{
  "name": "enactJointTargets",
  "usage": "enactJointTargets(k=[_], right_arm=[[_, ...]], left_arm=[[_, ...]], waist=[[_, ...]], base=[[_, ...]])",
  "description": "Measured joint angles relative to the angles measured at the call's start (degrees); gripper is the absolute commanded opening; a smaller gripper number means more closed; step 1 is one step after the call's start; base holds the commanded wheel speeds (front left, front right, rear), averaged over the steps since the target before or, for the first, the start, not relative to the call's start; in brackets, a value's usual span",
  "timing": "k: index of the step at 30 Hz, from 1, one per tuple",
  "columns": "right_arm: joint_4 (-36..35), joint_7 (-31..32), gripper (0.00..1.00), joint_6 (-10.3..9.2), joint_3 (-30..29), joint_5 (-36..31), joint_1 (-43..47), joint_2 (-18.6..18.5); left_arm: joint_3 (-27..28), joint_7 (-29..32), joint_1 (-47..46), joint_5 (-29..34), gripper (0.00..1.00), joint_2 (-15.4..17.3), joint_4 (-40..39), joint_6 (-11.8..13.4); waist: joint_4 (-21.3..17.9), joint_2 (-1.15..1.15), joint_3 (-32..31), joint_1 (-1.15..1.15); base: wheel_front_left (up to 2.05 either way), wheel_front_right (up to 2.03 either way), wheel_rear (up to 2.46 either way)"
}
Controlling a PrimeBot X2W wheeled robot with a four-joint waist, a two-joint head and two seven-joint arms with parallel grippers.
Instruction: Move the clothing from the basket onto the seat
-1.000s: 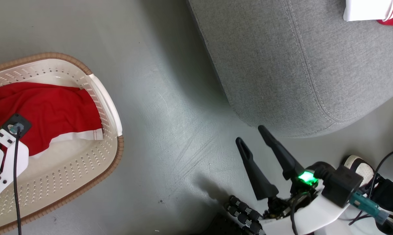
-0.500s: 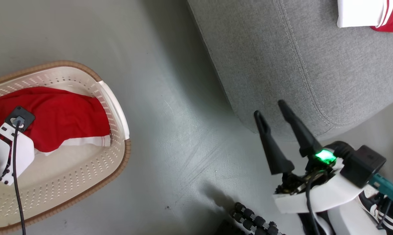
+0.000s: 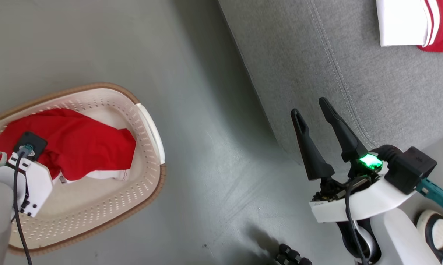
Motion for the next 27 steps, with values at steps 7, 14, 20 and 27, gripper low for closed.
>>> enactJointTargets(k=[7,14,20,27], right_arm=[[3.01,-0.01,1.0,0.0,-0.97,-0.19,-1.13,-0.08],[6.05,-0.01,1.0,0.0,-2.93,-2.57,-0.99,-0.19],[7.81,-0.01,1.0,0.0,-3.52,-3.15,-0.82,-0.25],[10.53,-0.01,1.0,0.0,-2.89,-5.12,-0.44,-0.34]], left_arm=[[1.4,-5.36,2.52,-3.27,0.0,-3.35,-0.59,0.0],[3.79,-9.59,7.17,-8.0,0.0,-6.08,-1.68,0.0],[6.01,-10.09,9.67,-10.67,0.0,-7.78,-3.78,0.0],[8.58,-10.07,13.11,-13.05,0.0,-9.01,-7.45,0.01]], waist=[[1.94,0.0,-3.78,0.0],[4.15,0.0,-9.0,0.0],[5.88,0.0,-13.23,0.0],[8.02,0.0,-18.16,0.0]], base=[[0.0,0.0,0.0],[0.0,0.0,0.0],[0.0,0.0,0.0],[0.0,0.0,0.0]])
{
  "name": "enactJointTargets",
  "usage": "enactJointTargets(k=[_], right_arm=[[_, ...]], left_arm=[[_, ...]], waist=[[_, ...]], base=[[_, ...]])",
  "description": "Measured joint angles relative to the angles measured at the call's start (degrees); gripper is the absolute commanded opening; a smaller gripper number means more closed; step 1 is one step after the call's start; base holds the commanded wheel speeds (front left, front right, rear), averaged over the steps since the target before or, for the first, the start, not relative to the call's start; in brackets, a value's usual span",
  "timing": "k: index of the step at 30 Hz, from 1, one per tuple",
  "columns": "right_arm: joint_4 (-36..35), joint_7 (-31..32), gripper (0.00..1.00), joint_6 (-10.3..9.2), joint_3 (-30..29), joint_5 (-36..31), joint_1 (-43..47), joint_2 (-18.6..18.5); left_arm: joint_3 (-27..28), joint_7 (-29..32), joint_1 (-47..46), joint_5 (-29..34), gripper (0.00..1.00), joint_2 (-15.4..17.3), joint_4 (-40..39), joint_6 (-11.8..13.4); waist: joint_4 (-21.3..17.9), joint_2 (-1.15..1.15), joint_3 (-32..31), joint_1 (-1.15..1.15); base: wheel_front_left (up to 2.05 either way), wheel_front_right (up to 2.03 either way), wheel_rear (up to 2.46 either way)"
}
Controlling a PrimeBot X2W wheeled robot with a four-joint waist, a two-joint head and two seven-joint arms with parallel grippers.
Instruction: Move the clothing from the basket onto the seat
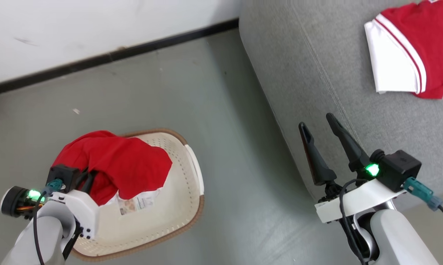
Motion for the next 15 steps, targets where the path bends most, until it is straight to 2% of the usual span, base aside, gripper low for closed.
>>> enactJointTargets(k=[6,15], right_arm=[[1.01,0.0,1.0,0.0,1.16,-0.6,1.27,-0.07],[3.71,0.0,1.0,0.0,1.14,-1.38,4.94,-0.08]], left_arm=[[2.56,0.0,1.93,-1.13,0.0,-0.94,-7.0,0.1],[4.74,0.0,7.93,-1.96,0.0,-2.05,-11.84,0.86]], waist=[[1.9,0.0,-4.14,0.0],[4.34,0.0,-9.38,0.0]], base=[[0.0,0.0,0.0],[0.0,0.0,0.0]])
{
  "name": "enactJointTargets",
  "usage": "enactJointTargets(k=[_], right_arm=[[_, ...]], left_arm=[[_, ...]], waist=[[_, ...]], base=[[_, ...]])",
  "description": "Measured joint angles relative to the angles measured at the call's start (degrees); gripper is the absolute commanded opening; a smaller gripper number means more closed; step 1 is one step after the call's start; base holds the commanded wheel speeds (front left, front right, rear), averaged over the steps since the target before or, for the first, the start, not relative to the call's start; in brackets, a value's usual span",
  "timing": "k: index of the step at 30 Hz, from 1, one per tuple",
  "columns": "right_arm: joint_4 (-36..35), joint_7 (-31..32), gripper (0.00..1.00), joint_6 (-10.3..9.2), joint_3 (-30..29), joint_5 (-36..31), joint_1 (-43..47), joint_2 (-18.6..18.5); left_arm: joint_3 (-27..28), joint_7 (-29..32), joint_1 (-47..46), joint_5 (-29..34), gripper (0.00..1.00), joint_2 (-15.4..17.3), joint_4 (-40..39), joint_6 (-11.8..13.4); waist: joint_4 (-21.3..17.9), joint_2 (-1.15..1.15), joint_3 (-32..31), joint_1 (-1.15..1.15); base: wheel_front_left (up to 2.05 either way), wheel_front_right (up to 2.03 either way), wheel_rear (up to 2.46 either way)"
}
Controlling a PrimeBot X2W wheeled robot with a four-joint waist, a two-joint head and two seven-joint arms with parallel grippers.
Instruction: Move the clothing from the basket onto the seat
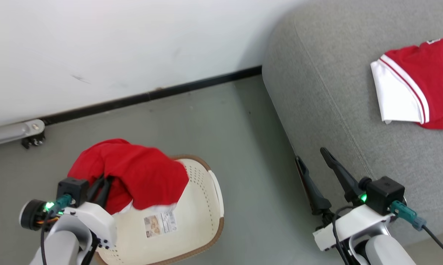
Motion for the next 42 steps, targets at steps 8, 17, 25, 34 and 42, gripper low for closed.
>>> enactJointTargets(k=[8,17,25,34,42], right_arm=[[0.73,0.0,1.0,0.0,-1.67,-0.15,1.39,-0.01],[2.01,0.0,1.0,0.0,-2.89,-0.38,5.34,0.0],[2.53,0.0,1.0,0.0,-3.45,-1.2,7.95,0.01],[2.45,0.0,1.0,0.0,-4.26,-1.66,9.25,0.03],[1.67,0.0,1.0,0.0,-4.72,-1.66,11.43,0.05]], left_arm=[[0.97,0.0,4.51,-0.18,0.0,-1.85,-4.53,0.59],[2.63,0.0,9.55,-0.2,0.0,-3.86,-10.73,0.82],[4.83,0.0,12.94,-0.62,0.0,-6.16,-15.7,1.26],[5.28,0.0,16.56,-0.49,0.0,-7.17,-19.63,1.57],[5.83,0.0,18.79,-0.54,0.0,-8.5,-23.28,1.57]], waist=[[2.19,0.0,-4.72,0.0],[4.44,0.0,-9.41,0.0],[6.28,0.0,-12.91,0.0],[8.11,0.0,-16.08,0.0],[9.46,0.0,-18.05,0.0]], base=[[0.0,0.0,0.0],[0.0,0.0,0.0],[0.0,0.0,0.0],[0.0,0.0,0.0],[0.0,0.0,0.0]])
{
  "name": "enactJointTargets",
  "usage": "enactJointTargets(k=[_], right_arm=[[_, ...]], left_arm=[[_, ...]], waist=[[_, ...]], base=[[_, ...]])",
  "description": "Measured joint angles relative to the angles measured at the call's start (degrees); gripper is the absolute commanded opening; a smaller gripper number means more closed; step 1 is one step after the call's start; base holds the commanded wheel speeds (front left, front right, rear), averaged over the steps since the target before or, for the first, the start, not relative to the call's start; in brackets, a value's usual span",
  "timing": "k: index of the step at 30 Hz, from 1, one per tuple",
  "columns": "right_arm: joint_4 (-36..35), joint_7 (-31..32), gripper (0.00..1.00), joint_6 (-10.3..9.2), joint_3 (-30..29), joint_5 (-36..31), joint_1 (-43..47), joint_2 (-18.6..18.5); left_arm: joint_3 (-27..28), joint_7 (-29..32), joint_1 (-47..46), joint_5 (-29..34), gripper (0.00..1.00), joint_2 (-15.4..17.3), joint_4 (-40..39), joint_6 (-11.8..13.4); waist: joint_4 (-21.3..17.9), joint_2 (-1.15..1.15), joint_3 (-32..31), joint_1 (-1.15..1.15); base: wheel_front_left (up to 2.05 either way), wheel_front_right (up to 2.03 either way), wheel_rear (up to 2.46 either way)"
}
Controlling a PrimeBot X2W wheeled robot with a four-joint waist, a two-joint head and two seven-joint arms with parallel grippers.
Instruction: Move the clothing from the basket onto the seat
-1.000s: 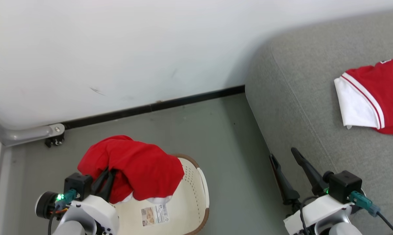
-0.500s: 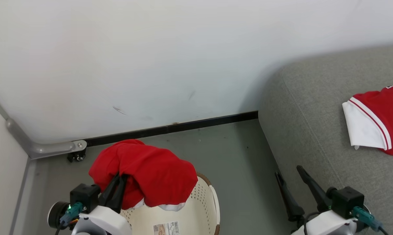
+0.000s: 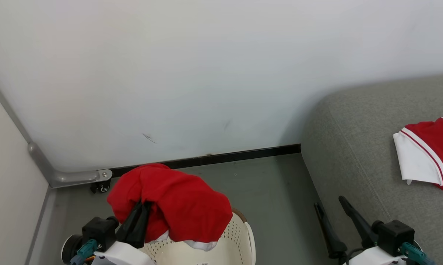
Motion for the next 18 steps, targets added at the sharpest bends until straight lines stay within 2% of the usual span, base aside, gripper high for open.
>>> enactJointTargets(k=[7,18], right_arm=[[-1.38,0.01,1.0,0.0,0.87,-0.57,0.98,0.0],[-2.27,0.0,1.0,0.0,9.29,-3.12,0.78,-0.05]], left_arm=[[0.2,-0.01,0.91,-0.87,0.0,-0.3,-4.47,-0.35],[0.14,-0.01,1.89,-2.44,0.0,-0.82,-9.7,-0.87]], waist=[[0.84,0.0,-1.01,0.0],[1.29,0.0,-1.37,0.0]], base=[[0.0,0.0,0.0],[0.0,0.0,0.0]])
